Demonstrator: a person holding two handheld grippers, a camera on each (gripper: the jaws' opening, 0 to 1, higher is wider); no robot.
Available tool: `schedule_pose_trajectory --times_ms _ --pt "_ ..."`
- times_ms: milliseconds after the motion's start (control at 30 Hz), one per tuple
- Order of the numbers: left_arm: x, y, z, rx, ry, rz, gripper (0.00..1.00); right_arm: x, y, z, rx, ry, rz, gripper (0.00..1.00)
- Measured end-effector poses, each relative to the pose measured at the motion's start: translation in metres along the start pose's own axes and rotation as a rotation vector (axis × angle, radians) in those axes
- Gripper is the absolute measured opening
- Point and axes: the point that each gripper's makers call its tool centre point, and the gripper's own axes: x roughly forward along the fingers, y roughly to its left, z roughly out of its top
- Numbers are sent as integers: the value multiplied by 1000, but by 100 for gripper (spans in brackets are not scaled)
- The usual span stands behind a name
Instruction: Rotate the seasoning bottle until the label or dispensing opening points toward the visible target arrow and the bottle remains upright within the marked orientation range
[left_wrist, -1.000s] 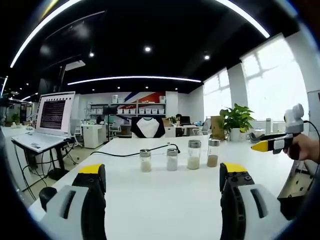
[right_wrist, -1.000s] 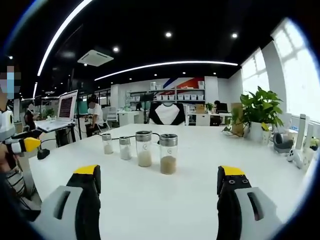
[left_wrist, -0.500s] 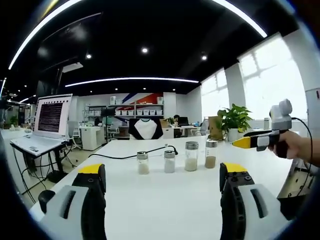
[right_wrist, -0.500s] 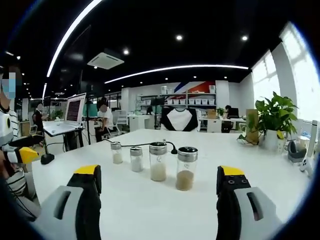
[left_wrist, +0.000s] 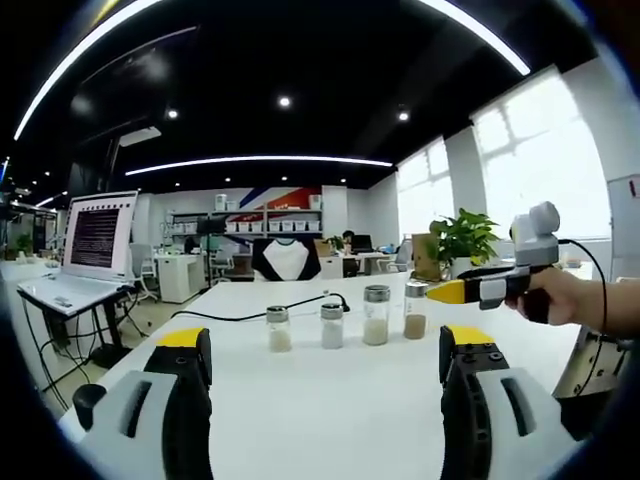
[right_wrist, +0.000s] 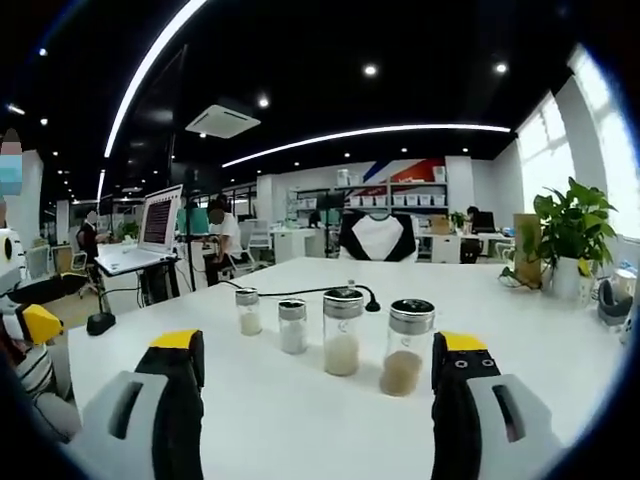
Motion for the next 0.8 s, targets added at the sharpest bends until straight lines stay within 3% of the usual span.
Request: schedule_pose_trajectory --times_ms 800 --pt "1 -4 3 -6 -3 -16 100 80 4 -22 -35 54 54 89"
